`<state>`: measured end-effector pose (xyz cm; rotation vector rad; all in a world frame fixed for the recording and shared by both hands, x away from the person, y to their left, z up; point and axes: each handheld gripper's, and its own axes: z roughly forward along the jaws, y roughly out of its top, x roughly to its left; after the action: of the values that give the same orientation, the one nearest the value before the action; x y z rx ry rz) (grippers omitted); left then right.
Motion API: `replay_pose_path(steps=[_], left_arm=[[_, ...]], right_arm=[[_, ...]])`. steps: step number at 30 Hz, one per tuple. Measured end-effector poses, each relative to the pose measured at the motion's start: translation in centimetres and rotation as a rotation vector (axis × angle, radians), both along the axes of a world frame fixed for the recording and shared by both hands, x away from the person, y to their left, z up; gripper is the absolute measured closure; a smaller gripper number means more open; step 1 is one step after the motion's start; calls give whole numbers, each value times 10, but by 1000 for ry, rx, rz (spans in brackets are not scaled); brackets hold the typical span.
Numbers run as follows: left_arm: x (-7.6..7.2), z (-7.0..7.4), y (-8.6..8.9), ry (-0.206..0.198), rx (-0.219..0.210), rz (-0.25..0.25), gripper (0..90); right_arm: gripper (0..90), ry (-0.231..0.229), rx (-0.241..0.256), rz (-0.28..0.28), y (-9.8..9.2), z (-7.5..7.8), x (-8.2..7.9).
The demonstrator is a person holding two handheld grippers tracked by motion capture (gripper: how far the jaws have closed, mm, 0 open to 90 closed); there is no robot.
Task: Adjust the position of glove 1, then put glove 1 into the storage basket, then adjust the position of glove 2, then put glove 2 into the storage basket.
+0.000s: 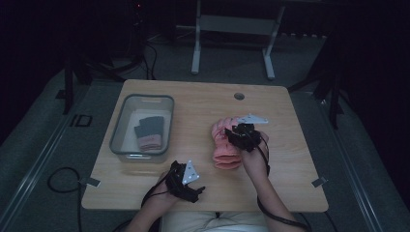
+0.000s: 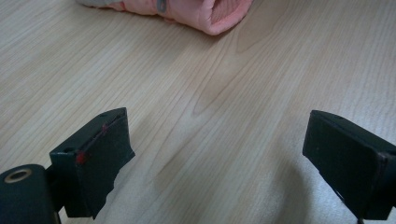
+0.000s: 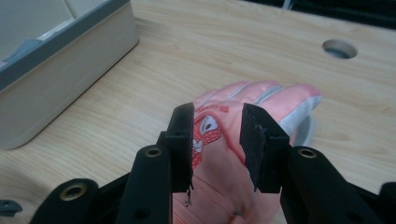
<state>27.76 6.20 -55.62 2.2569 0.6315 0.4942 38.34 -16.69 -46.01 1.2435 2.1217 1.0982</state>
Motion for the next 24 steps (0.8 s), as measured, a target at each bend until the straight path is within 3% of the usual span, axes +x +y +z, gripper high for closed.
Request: replay_pose_path(steps=[16,24], left_arm=[[0,2,0,9,-14,2,74],[-1,18,-4,17,-59,16,74]], right_arm=[[615,8,7,37,-21,6,-4],[592,8,7,38,-36,11,-4]])
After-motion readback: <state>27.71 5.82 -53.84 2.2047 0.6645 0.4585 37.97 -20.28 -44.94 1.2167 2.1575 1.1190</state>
